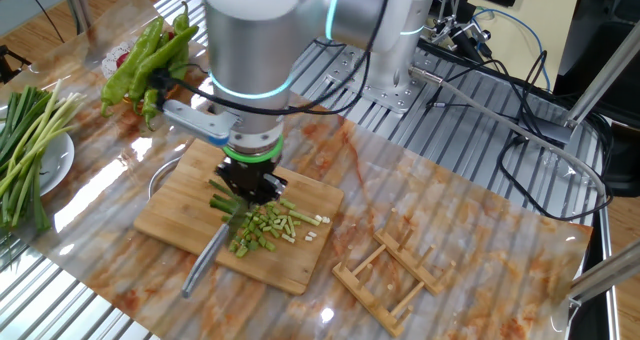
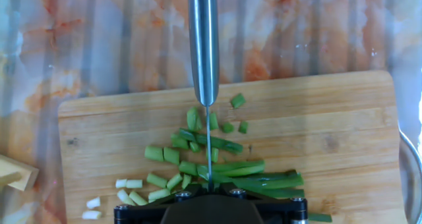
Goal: Chop the green garlic
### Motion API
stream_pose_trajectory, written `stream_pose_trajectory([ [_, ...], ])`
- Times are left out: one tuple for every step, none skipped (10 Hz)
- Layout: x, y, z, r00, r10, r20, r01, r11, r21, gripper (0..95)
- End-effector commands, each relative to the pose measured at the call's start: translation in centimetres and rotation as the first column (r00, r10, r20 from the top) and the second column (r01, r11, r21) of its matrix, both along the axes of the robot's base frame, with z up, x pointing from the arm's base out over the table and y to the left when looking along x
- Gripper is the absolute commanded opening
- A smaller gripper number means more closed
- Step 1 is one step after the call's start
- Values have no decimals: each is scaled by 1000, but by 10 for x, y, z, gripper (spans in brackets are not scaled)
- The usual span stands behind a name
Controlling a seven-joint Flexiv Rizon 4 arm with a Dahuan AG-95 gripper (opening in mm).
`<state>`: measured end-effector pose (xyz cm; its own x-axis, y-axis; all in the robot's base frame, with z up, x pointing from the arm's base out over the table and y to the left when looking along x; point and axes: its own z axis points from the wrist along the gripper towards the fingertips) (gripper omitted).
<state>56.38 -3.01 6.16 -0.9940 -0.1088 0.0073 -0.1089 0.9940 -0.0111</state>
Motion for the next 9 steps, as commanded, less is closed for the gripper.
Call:
stream_pose_trajectory([
  [-2,-1,3,1000,-2,3,2,1000,-2,0],
  [-2,-2,2,1000,3,3,-3,1000,-2,0],
  [-2,-4,-1,1000,9,1,-9,1000,0,0],
  [-2,-4,-8,1000,7,4,-7,1000,4,0],
  [-3,-3,-26,1000,4,13,-4,1000,8,0],
  [-4,-3,-41,1000,-4,26,3,1000,18,0],
  [-5,-2,-51,999,-7,33,6,1000,29,0],
  [-5,0,-54,999,-17,32,15,999,48,0],
  [-6,0,-59,999,-18,39,17,999,46,0],
])
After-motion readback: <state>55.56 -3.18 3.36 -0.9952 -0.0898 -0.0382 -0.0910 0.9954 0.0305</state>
